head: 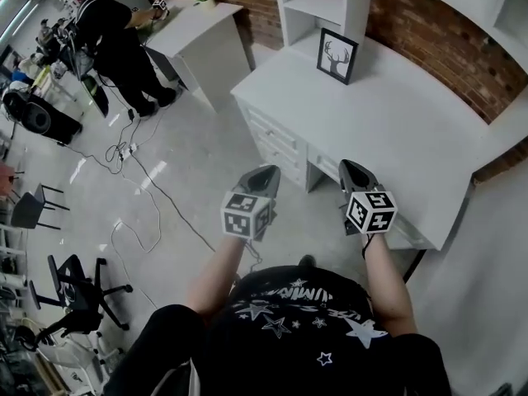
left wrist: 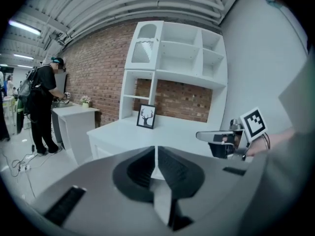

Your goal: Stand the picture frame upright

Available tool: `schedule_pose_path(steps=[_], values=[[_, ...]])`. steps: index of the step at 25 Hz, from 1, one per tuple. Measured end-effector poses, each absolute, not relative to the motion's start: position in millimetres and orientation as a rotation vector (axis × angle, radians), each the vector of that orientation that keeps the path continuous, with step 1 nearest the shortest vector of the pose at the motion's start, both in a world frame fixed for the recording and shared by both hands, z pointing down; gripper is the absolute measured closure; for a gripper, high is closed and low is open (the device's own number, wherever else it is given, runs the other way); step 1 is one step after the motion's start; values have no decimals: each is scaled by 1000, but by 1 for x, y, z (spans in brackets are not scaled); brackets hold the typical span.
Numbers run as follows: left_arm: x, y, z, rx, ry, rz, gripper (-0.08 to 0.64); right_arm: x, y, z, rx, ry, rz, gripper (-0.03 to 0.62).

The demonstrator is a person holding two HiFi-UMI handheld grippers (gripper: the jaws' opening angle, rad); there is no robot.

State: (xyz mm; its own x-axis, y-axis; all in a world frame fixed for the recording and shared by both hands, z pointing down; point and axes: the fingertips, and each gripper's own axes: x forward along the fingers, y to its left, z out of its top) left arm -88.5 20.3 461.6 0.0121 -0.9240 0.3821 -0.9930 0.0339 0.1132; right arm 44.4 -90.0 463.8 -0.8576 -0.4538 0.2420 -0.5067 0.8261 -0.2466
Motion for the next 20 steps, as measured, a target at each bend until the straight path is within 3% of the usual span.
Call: schedule_pose_path(steps=[10, 20], values=[[-120, 137, 465, 1809, -2038, 205, 529, 10, -4, 463, 660, -2808, 435, 577], [-100, 246, 478, 1762, -2038, 192, 529, 28, 100, 473, 610, -2797, 469, 577]])
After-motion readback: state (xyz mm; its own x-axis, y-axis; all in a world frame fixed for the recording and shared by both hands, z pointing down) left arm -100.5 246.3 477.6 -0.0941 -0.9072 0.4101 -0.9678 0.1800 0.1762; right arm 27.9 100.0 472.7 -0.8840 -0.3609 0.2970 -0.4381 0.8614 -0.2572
